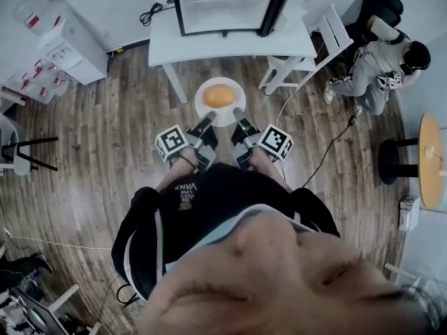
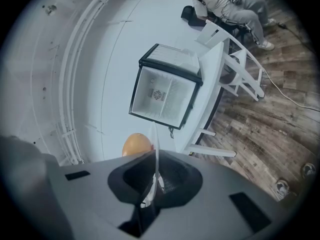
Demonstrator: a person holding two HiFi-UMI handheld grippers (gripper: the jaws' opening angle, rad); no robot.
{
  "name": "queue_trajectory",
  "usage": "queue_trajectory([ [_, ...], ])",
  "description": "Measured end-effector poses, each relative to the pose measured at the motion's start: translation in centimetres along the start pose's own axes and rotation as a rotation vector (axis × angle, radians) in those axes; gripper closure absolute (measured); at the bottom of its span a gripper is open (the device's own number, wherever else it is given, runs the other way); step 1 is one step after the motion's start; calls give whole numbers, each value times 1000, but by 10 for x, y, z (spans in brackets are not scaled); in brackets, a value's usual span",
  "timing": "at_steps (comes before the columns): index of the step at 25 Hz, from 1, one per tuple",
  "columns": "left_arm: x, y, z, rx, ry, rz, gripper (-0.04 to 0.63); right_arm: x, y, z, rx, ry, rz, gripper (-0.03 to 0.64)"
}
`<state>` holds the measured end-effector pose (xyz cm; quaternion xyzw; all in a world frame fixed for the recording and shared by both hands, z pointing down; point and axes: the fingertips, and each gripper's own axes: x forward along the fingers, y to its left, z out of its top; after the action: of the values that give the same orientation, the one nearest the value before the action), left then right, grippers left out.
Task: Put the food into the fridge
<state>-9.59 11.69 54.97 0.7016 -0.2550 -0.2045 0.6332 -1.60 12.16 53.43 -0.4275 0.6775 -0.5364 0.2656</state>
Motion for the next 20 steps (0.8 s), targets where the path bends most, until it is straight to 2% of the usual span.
queue_trajectory([
  [4,-17,0,1,0,15,-27,563,-1,6,-16,-9,-16,0,595],
  [8,-14,3,3,-13,26,-39,563,1,4,-15,-8,-29,-11,595],
  [20,27,6,14,-25,10,-18,563,20,-9,24,-3,-6,-15,595],
])
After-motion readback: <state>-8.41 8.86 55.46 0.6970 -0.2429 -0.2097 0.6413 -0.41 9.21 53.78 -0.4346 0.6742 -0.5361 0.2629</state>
